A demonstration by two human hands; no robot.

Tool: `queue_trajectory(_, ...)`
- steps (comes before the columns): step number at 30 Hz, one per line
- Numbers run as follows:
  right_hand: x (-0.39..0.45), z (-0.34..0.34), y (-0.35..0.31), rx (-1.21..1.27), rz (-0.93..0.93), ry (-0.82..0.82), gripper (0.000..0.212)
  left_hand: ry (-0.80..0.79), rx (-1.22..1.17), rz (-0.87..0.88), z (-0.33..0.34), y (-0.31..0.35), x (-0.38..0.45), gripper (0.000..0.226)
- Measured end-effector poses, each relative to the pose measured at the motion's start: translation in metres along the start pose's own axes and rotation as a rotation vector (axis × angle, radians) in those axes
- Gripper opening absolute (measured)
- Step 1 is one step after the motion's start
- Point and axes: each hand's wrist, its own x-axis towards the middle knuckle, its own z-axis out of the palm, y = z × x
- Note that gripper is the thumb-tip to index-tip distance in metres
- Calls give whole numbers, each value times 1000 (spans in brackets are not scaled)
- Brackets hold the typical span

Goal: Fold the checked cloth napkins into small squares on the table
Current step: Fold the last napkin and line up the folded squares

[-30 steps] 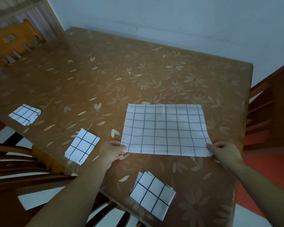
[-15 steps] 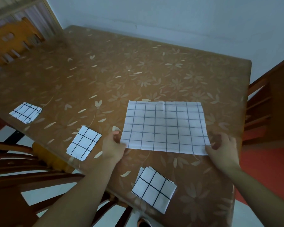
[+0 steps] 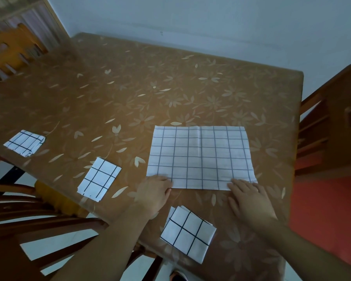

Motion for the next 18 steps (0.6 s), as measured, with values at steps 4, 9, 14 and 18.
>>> queue_trajectory(4,11,-11,6,-62,-102,109,13,-20,31,0,-1,1,6,18)
queue_trajectory(9,17,-17,8,-61,-158,46,13,-100,9,78,3,6,15,33)
queue_trajectory(14,29,-20,4,-126,-161,-31,29,-125,131,136,4,12,28,30)
queue_trajectory(18,41,-24,2,-188,-186,-156,30,-92,138,100,-4,16,32,19)
